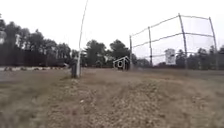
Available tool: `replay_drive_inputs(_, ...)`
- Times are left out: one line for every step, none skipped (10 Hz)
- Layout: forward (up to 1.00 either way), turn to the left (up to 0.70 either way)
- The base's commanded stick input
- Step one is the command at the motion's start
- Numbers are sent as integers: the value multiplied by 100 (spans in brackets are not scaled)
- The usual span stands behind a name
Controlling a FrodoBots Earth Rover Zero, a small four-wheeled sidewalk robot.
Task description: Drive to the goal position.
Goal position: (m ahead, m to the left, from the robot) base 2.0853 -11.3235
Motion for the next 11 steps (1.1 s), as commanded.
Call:
replay_drive_inputs(70, -22)
replay_drive_inputs(70, -35)
replay_drive_inputs(70, -35)
replay_drive_inputs(70, -35)
replay_drive_inputs(70, -35)
replay_drive_inputs(70, -35)
replay_drive_inputs(70, -35)
replay_drive_inputs(70, 0)
replay_drive_inputs(70, 0)
replay_drive_inputs(70, 0)
replay_drive_inputs(70, 0)
